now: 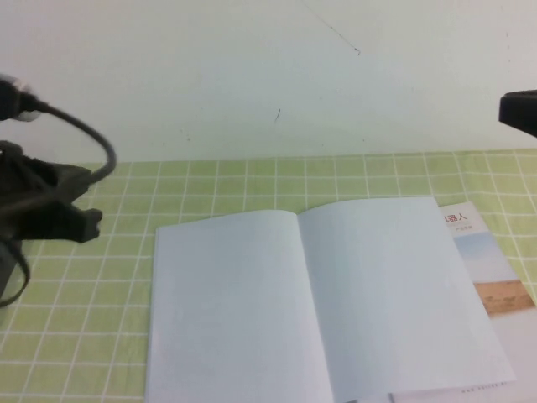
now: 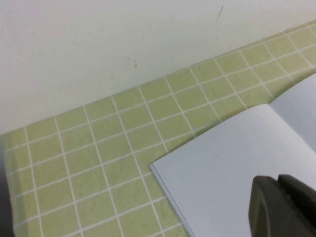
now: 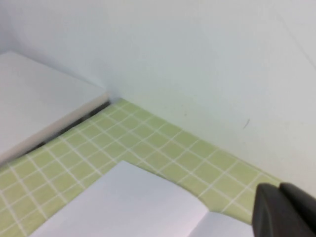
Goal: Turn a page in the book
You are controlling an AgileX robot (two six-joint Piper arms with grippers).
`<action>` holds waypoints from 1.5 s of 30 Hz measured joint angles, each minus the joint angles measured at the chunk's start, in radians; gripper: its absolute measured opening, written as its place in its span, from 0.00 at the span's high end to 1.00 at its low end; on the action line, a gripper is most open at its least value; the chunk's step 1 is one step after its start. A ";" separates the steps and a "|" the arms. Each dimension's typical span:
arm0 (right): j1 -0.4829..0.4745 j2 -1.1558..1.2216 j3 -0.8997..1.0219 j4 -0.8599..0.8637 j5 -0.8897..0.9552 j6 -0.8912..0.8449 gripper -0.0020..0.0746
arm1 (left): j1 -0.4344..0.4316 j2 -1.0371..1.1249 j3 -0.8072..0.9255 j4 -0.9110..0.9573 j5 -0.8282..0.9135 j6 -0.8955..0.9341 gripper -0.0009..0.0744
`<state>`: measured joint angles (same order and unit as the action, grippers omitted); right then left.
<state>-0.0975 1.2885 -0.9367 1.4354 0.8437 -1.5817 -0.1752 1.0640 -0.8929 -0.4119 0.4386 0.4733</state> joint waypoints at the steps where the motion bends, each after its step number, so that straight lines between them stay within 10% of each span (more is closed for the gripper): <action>1: 0.000 -0.047 0.029 0.003 -0.027 -0.010 0.97 | 0.000 -0.041 0.017 0.000 0.002 -0.004 0.99; 21: 0.000 -0.593 0.376 0.025 -0.292 -0.047 0.97 | 0.000 -0.776 0.466 0.049 0.112 -0.087 0.99; 45: 0.000 -0.593 0.386 0.026 -0.258 -0.047 0.97 | 0.000 -0.806 0.478 0.064 0.345 -0.098 0.99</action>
<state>-0.0975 0.6959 -0.5508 1.4618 0.5857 -1.6284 -0.1752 0.2581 -0.4153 -0.3478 0.7835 0.3748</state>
